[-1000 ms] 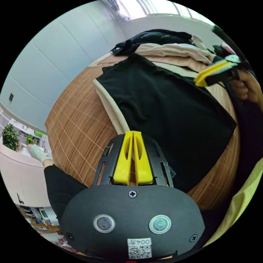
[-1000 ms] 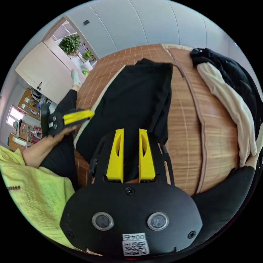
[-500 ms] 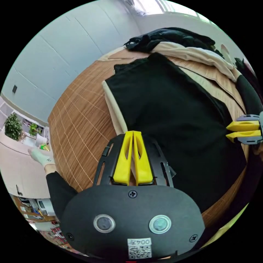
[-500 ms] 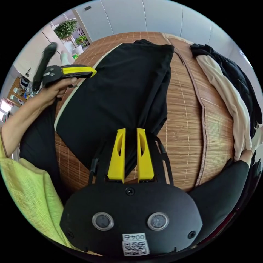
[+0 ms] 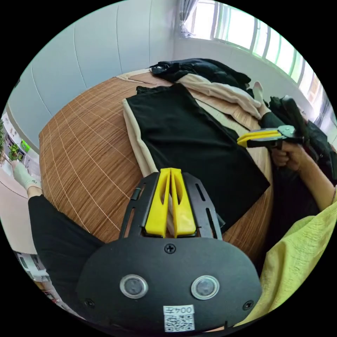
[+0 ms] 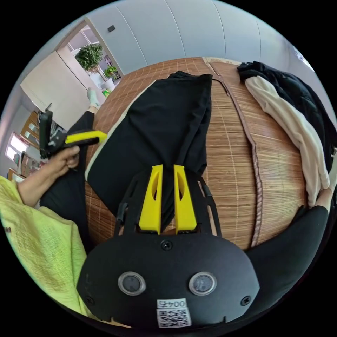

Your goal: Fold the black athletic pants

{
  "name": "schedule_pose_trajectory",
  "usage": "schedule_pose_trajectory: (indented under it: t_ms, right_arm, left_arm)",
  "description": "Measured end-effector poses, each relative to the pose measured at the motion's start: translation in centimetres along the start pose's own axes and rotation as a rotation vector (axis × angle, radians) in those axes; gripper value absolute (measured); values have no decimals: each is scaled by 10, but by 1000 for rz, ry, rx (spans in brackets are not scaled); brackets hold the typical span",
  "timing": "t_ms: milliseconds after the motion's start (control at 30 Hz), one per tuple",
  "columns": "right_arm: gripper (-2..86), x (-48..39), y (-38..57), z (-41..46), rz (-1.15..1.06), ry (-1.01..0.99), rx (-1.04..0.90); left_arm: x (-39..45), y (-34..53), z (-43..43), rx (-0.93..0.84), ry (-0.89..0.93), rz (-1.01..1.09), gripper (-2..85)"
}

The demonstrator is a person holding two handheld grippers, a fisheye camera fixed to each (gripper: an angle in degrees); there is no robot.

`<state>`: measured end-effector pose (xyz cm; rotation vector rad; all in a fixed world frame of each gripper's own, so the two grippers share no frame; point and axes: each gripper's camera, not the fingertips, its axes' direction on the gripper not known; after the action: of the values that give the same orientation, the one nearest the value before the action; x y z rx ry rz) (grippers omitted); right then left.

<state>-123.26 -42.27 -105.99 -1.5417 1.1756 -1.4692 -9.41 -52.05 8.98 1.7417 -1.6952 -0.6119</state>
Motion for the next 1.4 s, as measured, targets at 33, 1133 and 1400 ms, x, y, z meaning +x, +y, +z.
schedule_pose_trajectory:
  t_ms: [33,1133,1400]
  right_arm:
    - [54,0,-2,4,0,-33,-9]
    - [77,-107,-3,33,-210,120,-75]
    - [71,-55,-30,33,106,-75,-179]
  left_arm:
    - [-1,2,16,-62,-42,-5,1]
    - [-12,-16,-42,-242,150,239,1]
    - [38,-31,1,-387,41,416,1]
